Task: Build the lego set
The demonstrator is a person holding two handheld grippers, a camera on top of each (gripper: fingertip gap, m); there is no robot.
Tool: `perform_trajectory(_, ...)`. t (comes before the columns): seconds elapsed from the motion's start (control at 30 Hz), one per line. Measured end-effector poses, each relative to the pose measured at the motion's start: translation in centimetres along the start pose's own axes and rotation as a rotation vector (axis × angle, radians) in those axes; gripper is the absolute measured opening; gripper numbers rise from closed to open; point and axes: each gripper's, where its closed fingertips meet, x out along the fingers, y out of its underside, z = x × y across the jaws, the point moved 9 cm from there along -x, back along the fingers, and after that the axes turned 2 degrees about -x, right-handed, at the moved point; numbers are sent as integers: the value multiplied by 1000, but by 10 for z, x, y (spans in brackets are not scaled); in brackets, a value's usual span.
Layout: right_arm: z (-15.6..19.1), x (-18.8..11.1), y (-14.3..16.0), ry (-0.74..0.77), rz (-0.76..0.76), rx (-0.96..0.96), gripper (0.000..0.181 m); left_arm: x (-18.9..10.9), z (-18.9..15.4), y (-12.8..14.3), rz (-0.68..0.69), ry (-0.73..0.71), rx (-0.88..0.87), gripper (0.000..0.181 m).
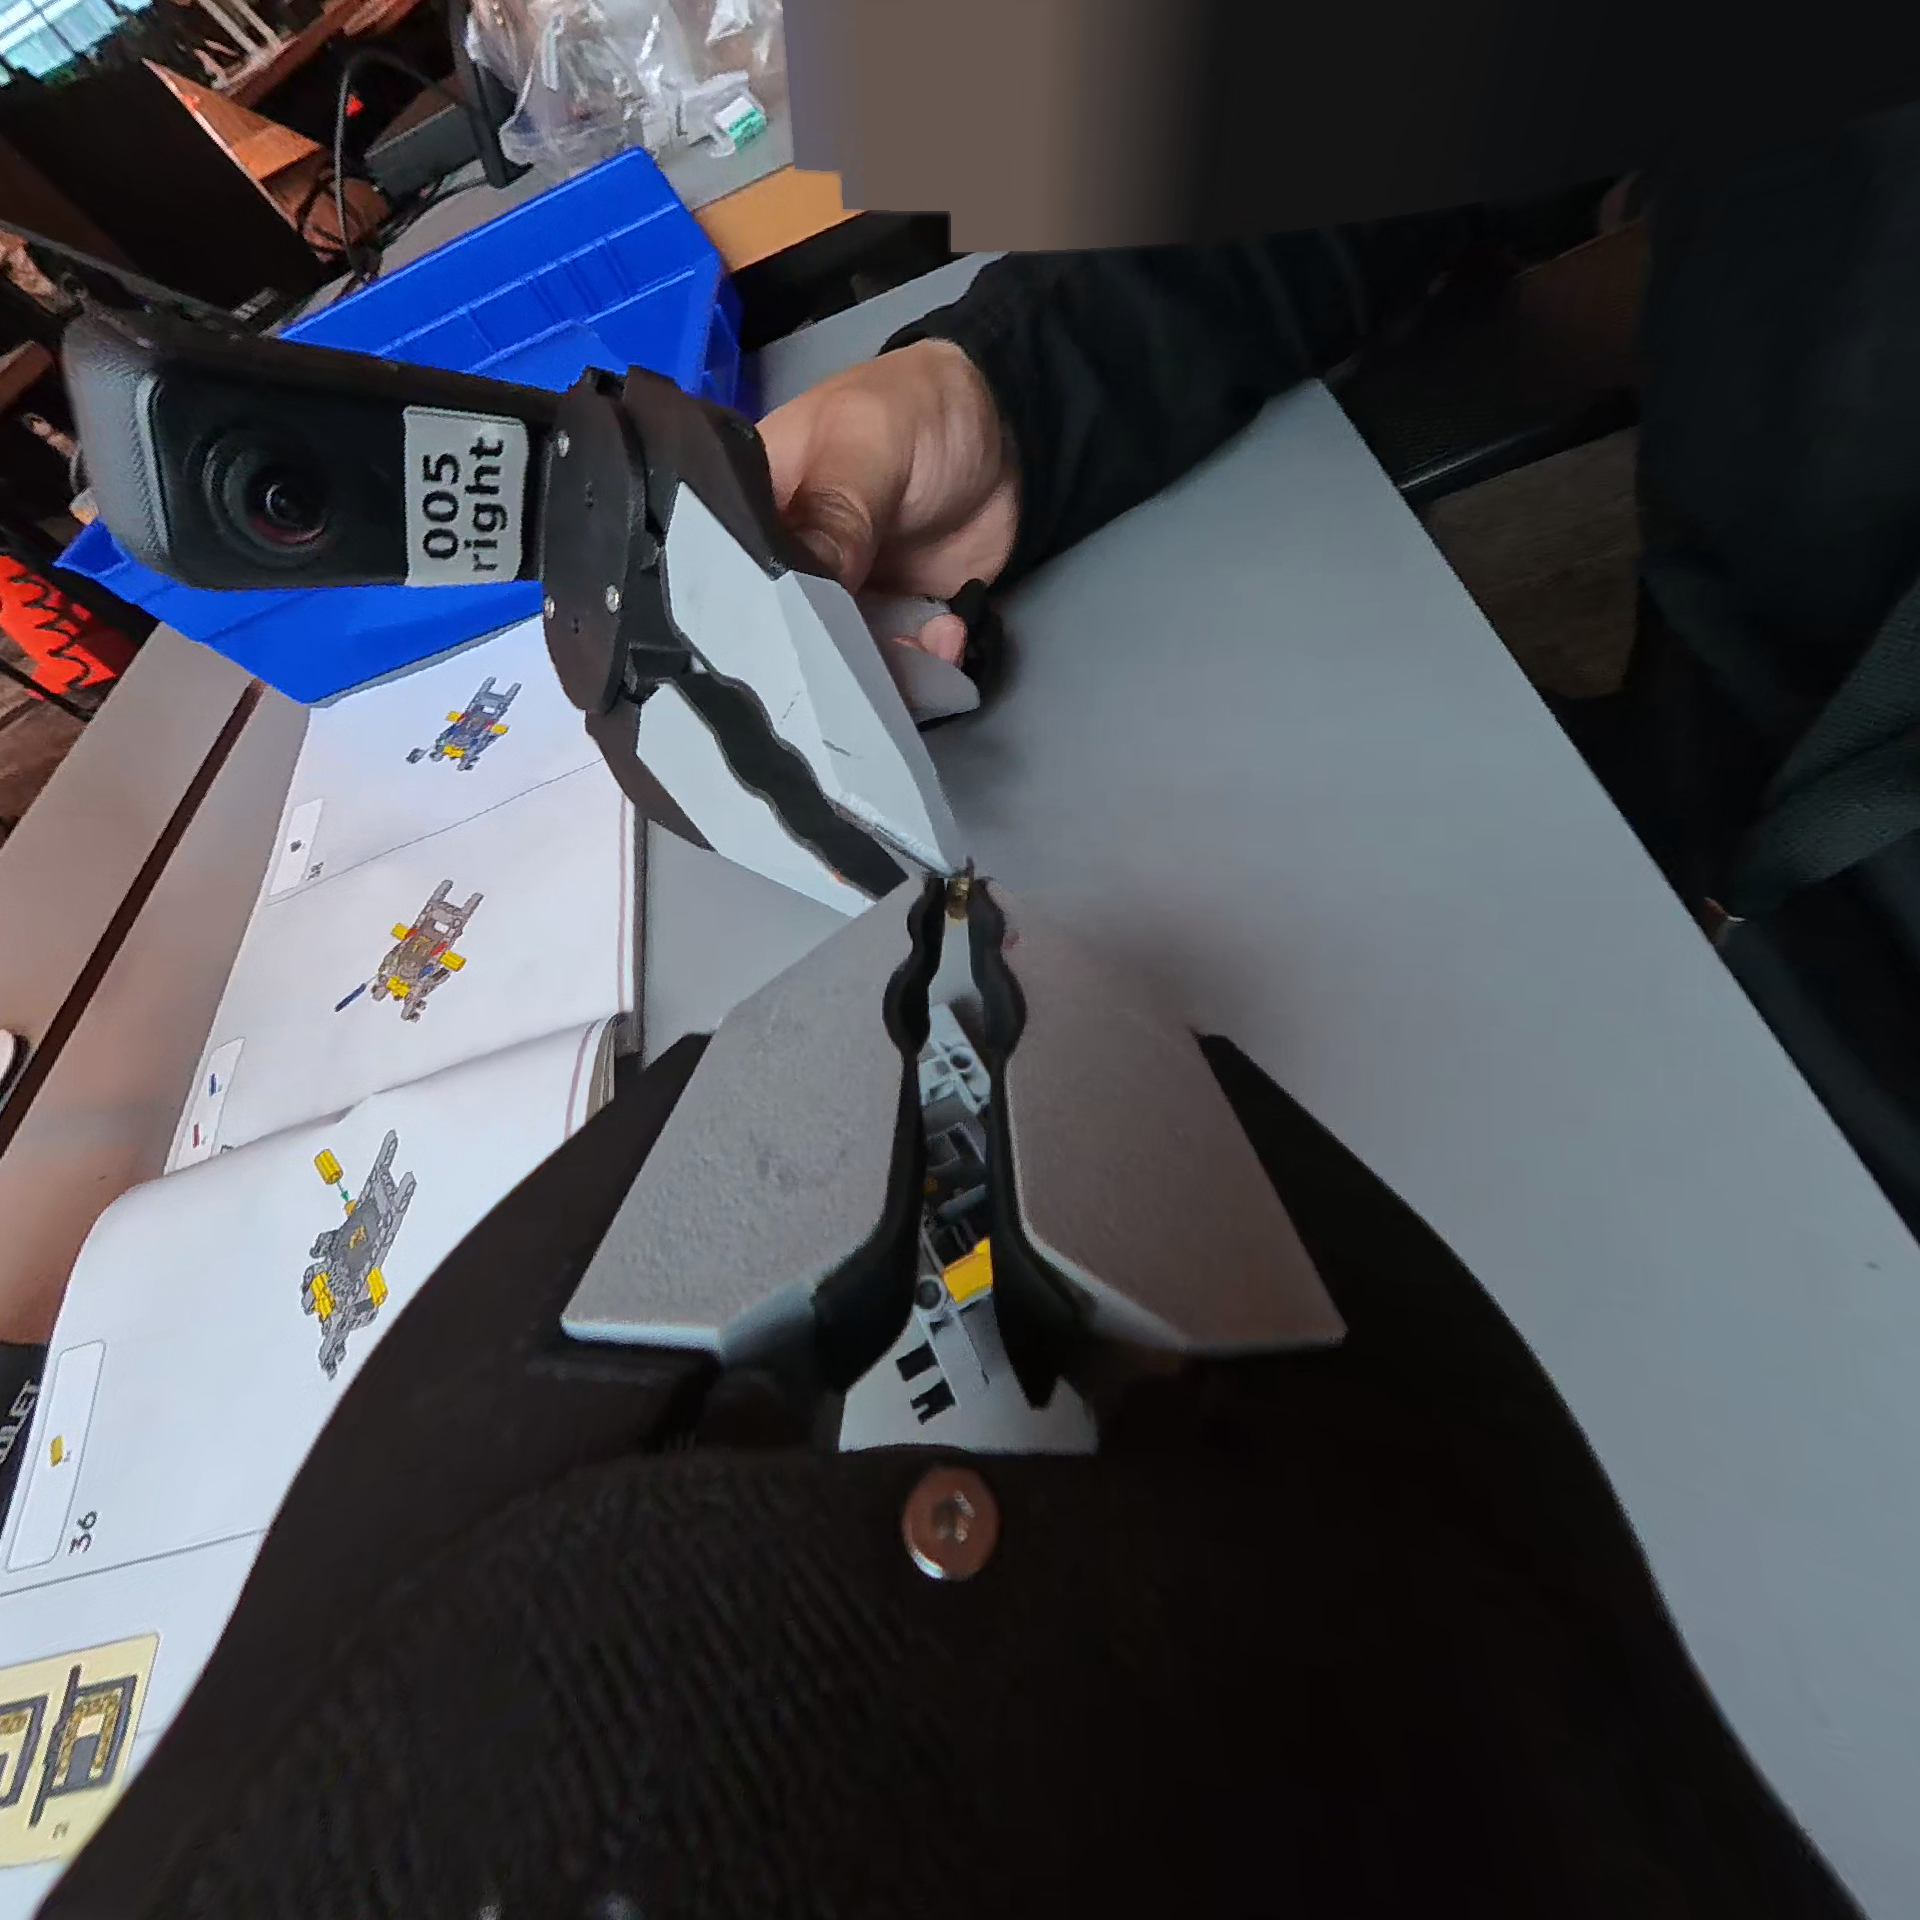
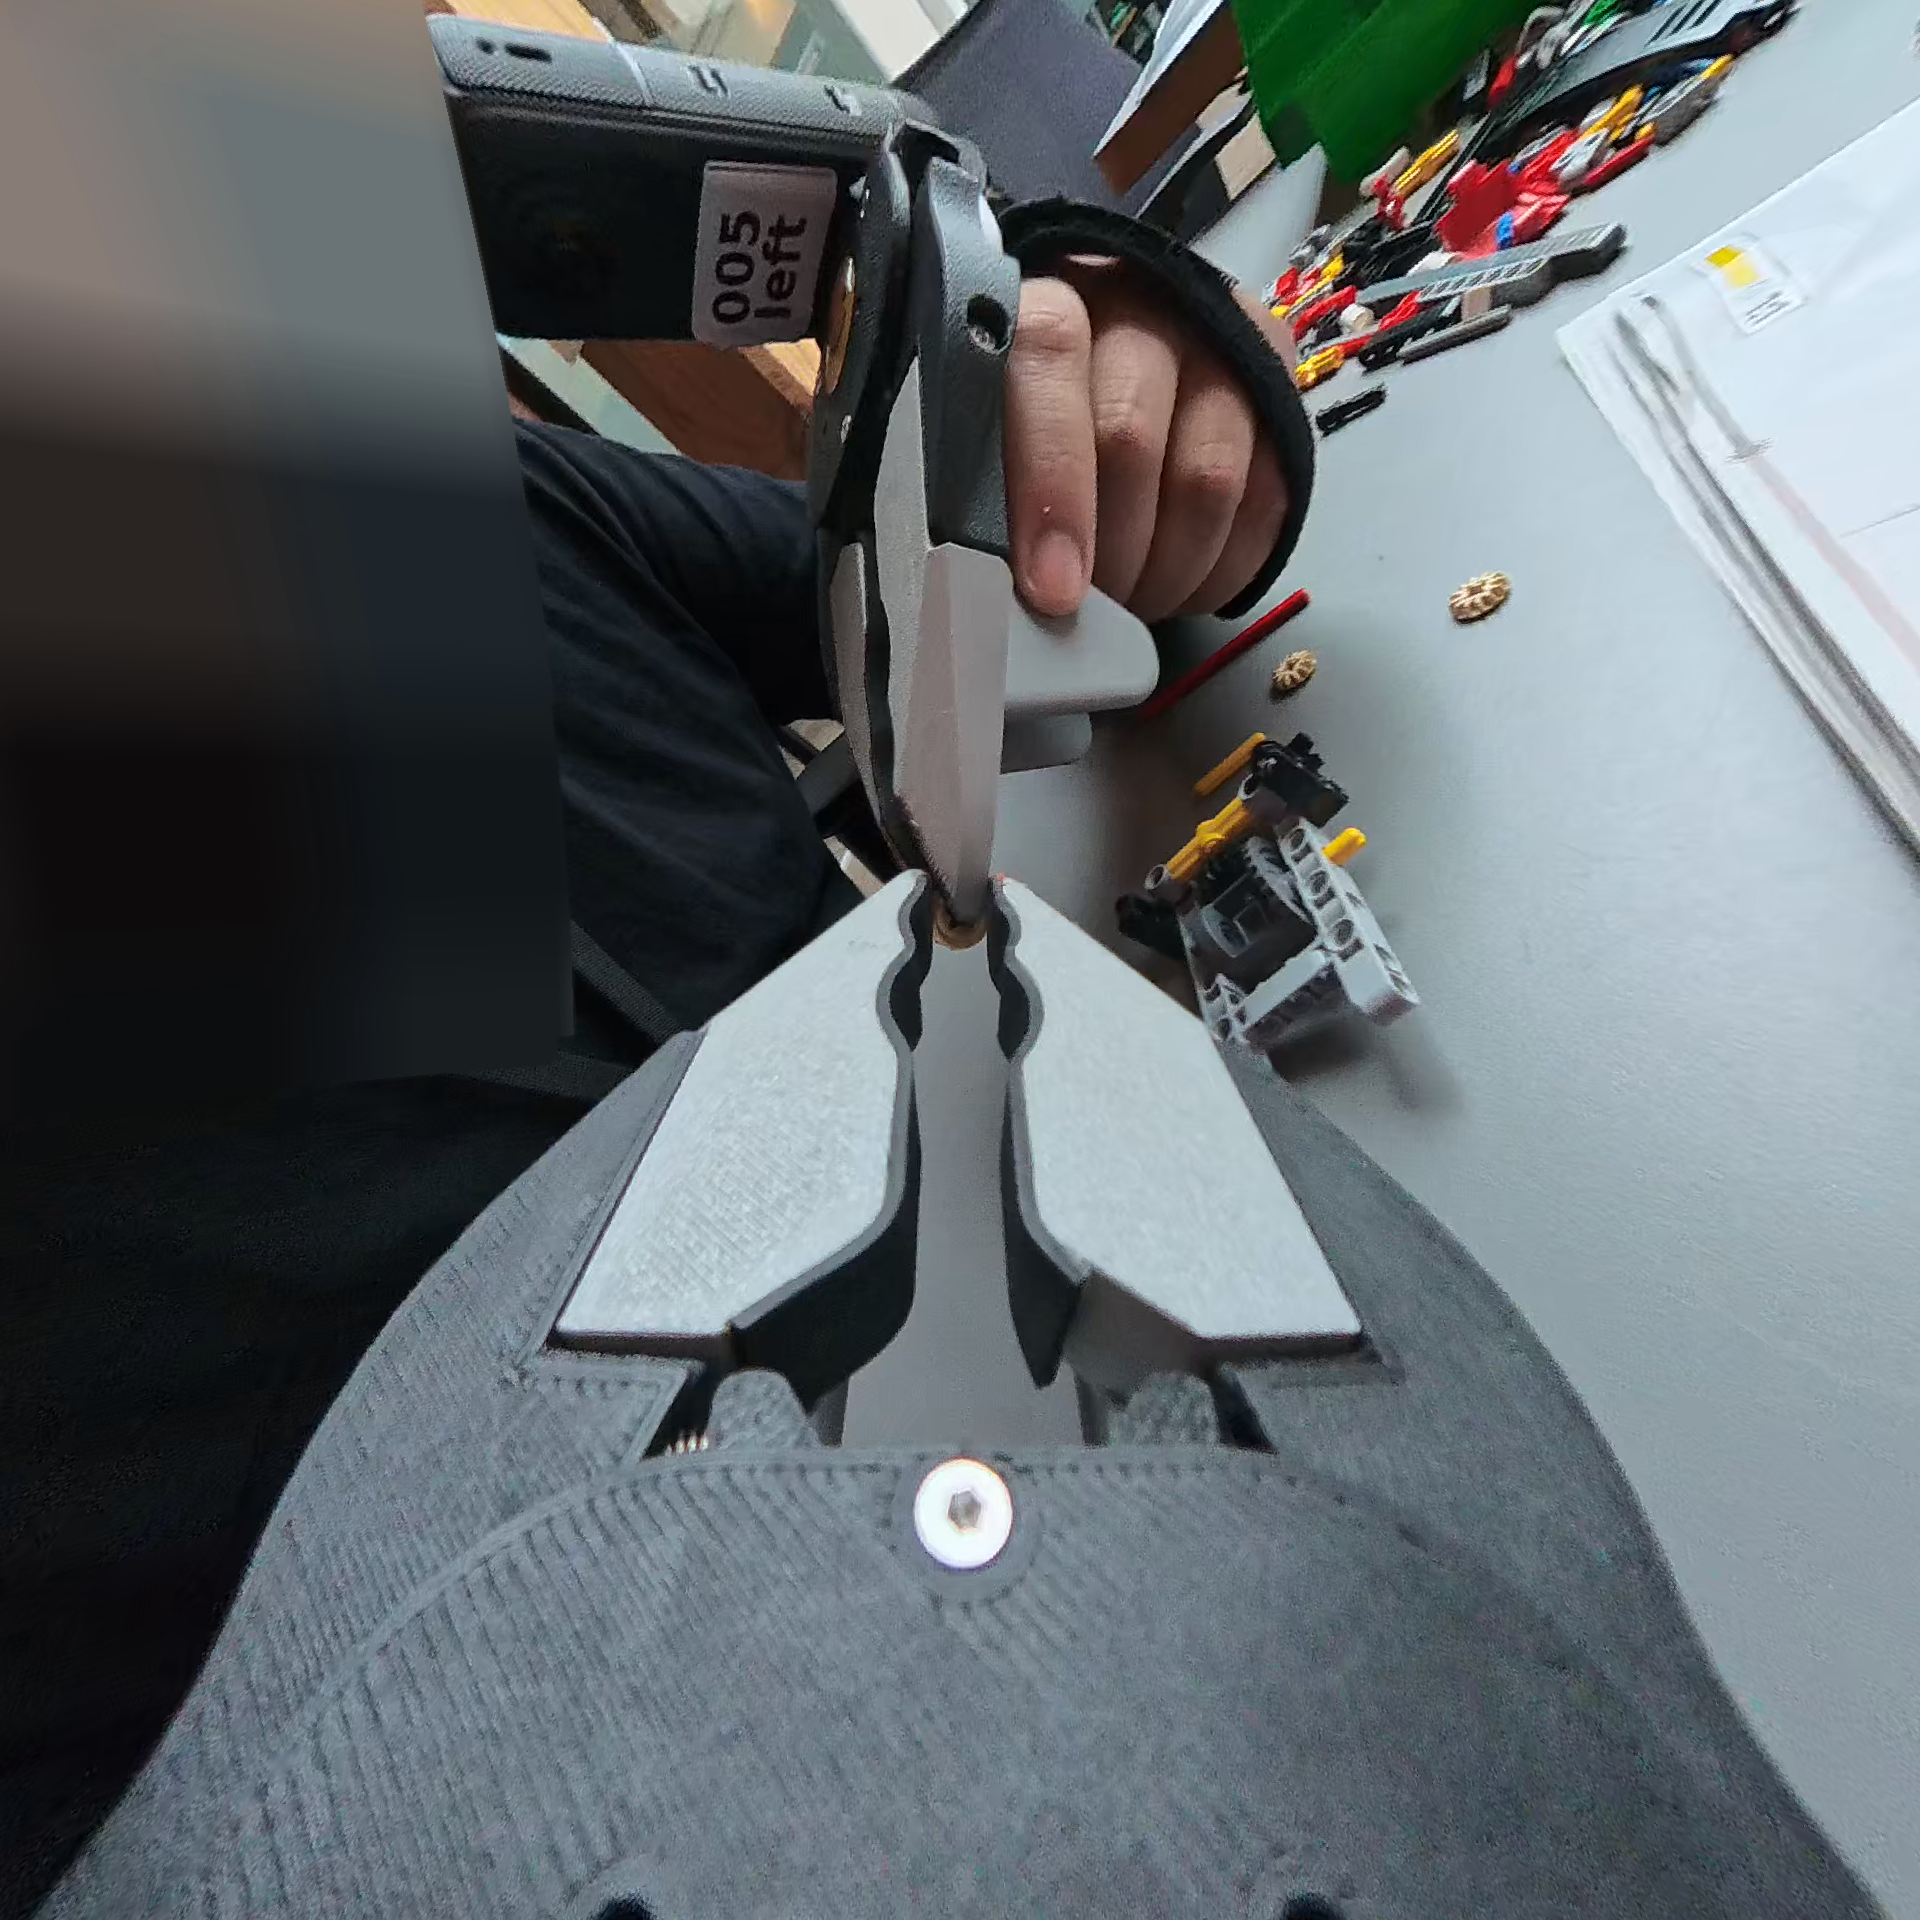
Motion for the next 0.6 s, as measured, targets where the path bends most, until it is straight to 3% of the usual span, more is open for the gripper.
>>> perform_trajectory(0.17, -1, -15, -4, 120, -28, -92, 9, -3, 10, 5, -28, -38, -79, 1)
perform_trajectory(0.33, 18, -14, -6, 321, 49, -400, 16, -8, 19, 8, -65, -75, -131, 1)
perform_trajectory(0.5, 38, -5, -6, 615, 101, -746, 4, -9, 17, 5, -93, -115, -74, 1)
perform_trajectory(0.6, 44, 3, -2, 719, 163, -880, 0, -8, 16, 6, -95, -118, -74, 1)
